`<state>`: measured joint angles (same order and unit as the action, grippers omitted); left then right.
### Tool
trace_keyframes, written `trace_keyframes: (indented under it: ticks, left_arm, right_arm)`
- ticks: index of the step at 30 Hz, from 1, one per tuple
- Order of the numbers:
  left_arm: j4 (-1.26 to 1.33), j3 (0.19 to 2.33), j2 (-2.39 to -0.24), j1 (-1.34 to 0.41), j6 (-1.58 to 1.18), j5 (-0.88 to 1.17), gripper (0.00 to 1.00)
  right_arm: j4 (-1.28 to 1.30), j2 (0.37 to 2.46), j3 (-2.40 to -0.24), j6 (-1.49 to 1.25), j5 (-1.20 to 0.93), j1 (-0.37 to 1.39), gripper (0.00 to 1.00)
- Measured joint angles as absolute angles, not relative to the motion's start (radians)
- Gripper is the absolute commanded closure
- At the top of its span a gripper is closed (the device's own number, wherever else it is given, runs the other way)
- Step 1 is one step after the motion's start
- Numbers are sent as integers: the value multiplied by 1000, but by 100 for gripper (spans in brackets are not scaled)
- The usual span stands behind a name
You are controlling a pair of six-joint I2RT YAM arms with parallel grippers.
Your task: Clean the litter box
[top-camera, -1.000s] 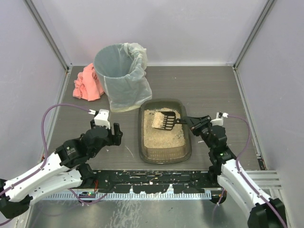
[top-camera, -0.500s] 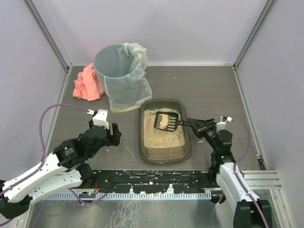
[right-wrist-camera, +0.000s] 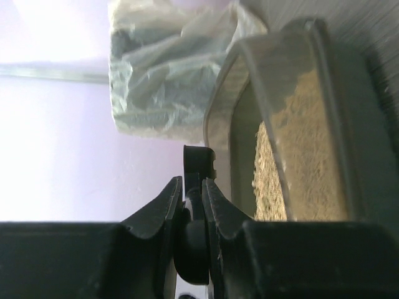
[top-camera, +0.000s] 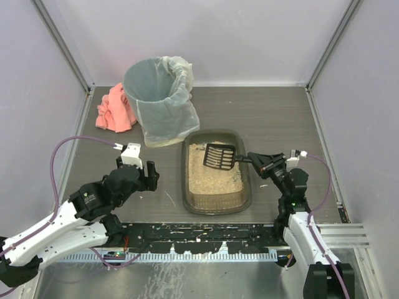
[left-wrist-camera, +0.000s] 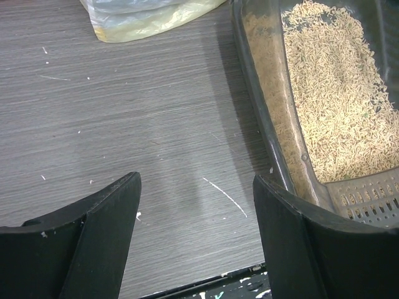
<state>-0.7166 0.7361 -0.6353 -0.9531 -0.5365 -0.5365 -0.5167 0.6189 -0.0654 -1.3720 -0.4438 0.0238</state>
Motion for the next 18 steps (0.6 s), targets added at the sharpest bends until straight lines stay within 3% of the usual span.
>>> trace_keyframes:
  ticks: [10, 18]
  left_arm:
    - [-720, 735, -614, -953, -549, -534, 25]
    - [-724, 723, -582, -953, -561, -533, 25]
  right_arm:
    - [-541, 606, -80, -1316, -475, -19, 99]
    - [-788, 669, -75, -1226, -542, -28, 99]
